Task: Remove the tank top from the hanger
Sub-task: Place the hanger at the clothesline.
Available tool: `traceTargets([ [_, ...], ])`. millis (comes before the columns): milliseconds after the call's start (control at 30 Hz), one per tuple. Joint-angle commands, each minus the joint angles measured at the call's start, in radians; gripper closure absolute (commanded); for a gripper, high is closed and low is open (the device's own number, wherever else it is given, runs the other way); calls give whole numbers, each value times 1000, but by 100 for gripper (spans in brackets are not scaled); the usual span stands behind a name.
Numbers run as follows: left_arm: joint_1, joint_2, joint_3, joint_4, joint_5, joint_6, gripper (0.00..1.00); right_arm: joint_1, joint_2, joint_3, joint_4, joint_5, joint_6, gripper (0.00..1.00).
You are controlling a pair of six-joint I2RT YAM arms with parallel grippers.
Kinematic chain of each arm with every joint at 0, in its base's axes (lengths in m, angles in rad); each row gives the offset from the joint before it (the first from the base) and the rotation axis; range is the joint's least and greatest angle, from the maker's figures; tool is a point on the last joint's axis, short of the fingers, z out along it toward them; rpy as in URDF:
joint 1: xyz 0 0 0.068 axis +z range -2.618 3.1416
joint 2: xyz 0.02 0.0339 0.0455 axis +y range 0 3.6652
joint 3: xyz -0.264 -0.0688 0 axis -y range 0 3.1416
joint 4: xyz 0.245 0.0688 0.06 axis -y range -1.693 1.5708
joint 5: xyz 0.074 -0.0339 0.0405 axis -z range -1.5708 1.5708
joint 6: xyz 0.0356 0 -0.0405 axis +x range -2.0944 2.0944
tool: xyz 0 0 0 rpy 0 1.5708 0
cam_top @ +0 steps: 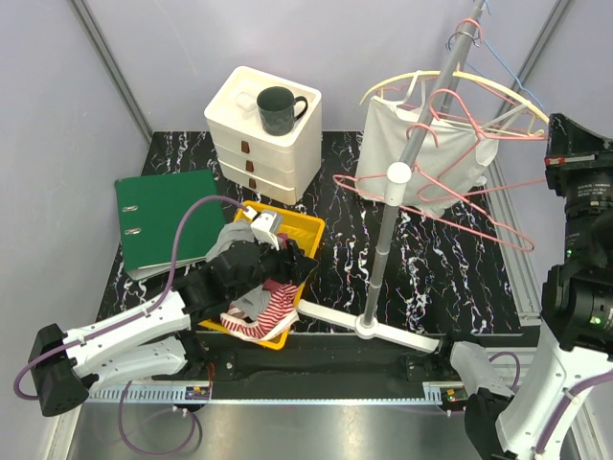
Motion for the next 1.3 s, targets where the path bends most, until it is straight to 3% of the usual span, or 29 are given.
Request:
traceTargets([
  [0, 5, 2, 5, 51, 15, -7, 30, 3, 27, -62, 49, -103, 35, 100],
  [200, 5, 0, 8, 54, 23, -12, 30, 3, 23, -117, 101, -121, 69, 100],
  [467, 5, -32, -3, 37, 2, -9, 30, 3, 105, -10, 112, -147, 74, 100],
  [867, 5, -136, 23, 12, 12, -18, 30, 3, -6, -192, 66, -118, 49, 100],
  [900, 5, -142, 26, 8, 11, -17, 30, 3, -19, -206, 46, -103, 49, 97],
  [933, 5, -150, 29, 2, 11, -15, 30, 3, -42, -224, 41, -101, 52, 85],
  [1033, 5, -170, 46, -24, 3, -4, 30, 3, -71, -269, 23, -103, 66, 67],
  [1267, 5, -208, 74, -49, 2, 6, 30, 3, -109, -235, -142, -210, 98, 50],
])
